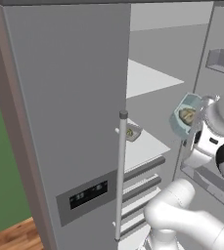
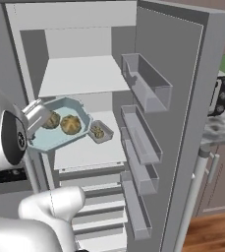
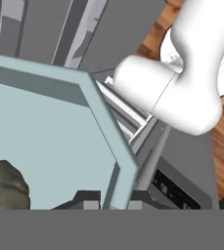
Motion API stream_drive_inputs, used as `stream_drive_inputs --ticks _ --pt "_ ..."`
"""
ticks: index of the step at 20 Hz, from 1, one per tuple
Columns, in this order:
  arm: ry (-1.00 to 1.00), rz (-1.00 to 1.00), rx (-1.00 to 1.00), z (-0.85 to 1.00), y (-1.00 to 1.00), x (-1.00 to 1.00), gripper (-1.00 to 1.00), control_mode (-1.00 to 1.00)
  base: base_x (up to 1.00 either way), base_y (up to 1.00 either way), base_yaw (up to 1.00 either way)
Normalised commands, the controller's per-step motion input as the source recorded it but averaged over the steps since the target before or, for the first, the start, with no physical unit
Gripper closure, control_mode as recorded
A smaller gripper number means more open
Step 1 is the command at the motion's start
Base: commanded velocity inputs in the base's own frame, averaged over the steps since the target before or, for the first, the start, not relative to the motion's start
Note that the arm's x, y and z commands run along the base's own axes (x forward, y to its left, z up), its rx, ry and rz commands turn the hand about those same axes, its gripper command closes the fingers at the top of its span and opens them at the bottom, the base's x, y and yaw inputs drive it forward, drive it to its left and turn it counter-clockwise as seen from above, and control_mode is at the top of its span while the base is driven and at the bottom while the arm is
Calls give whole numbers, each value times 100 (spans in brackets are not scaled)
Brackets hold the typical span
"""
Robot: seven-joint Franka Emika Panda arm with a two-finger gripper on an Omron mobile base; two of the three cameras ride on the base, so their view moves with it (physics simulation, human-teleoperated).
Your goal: Place two dumplings into each of the tupperware containers and then place the containers in the fridge.
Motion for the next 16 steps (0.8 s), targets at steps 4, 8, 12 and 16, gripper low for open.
stream_drive_inputs --ticks 4,8,12,16 --pt "-8 32 0 0 -47 50 100 -100 0 0 0" --pt "-8 33 -1 6 -33 54 100 -100 0 0 0" --pt "-11 21 -16 22 -1 36 100 -100 0 0 0" --pt "-3 6 -35 23 -1 12 100 -100 0 0 0"
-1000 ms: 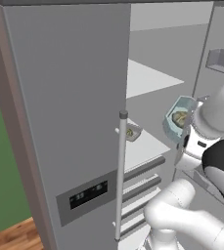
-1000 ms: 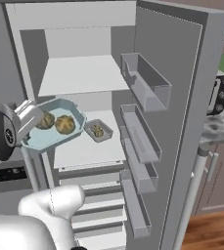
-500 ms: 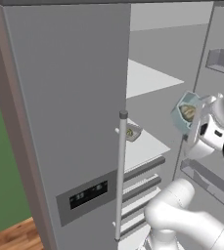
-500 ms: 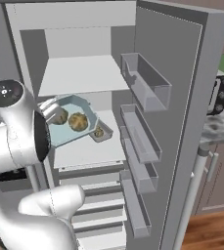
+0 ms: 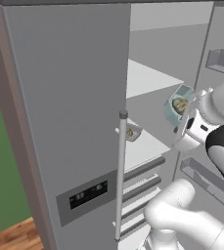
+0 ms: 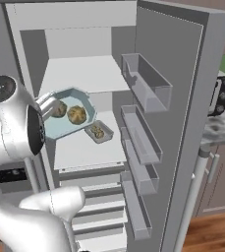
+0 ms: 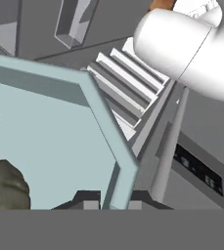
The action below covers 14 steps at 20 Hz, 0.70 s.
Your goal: Place two dumplings into each of the tupperware containers and then place the containers in the fridge.
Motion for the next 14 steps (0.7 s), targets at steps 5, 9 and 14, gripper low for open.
stream_drive_inputs --ticks 5,9,14 --pt "0 14 -28 8 -52 23 100 -100 0 0 0" --pt "0 19 -22 0 -56 68 100 -100 0 0 0" --pt "0 20 -20 0 -50 79 100 -100 0 0 0"
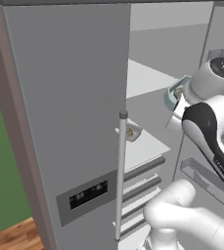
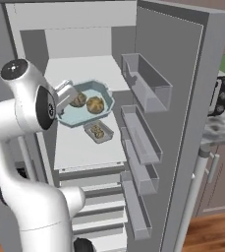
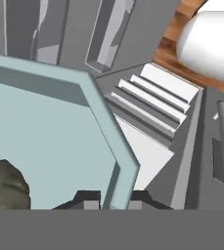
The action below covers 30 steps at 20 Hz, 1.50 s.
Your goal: Place two dumplings into each of the tupperware containers and then place the containers in the fridge.
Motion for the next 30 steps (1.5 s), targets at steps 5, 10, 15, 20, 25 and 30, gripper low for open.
stream_drive_inputs --ticks 5,10,15,20,25,30 --pt "-3 23 -16 8 -53 74 100 -100 0 0 0" --pt "1 23 -21 19 -34 70 100 -100 0 0 0" --pt "11 22 -19 32 -15 77 100 -100 0 0 0" --pt "10 25 -18 23 -37 66 100 -100 0 0 0" --pt "10 25 -16 8 -35 74 100 -100 0 0 0" --pt "11 27 -14 1 -45 74 100 -100 0 0 0"
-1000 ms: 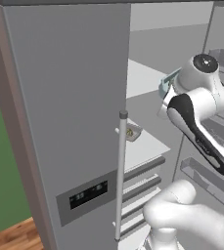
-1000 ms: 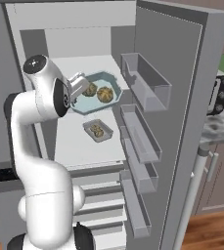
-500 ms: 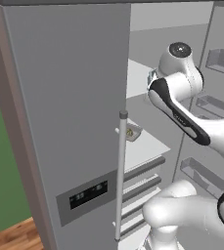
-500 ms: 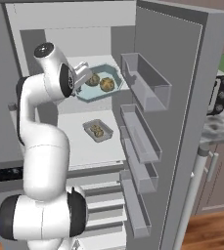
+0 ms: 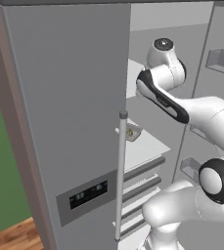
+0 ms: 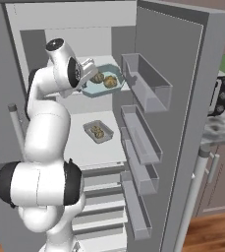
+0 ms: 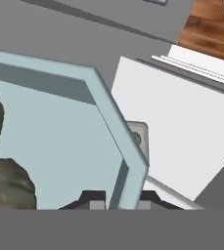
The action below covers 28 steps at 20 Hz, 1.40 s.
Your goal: Place two dumplings into each of the tupperware containers and then place the containers in the fridge.
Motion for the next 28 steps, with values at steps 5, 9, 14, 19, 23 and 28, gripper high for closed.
stream_drive_inputs --ticks 5,9,14,19,23,28 --pt "10 30 -13 0 -48 72 100 -100 0 0 0" --pt "8 32 -14 1 -36 73 100 -100 0 0 0" --pt "10 39 -10 0 -30 67 100 -100 0 0 0" --pt "5 43 -1 -1 -39 50 -100 -100 0 0 0" --pt "-25 25 -1 0 -50 3 -100 -100 0 0 0" --pt "-36 17 0 0 -44 0 -100 -100 0 0 0"
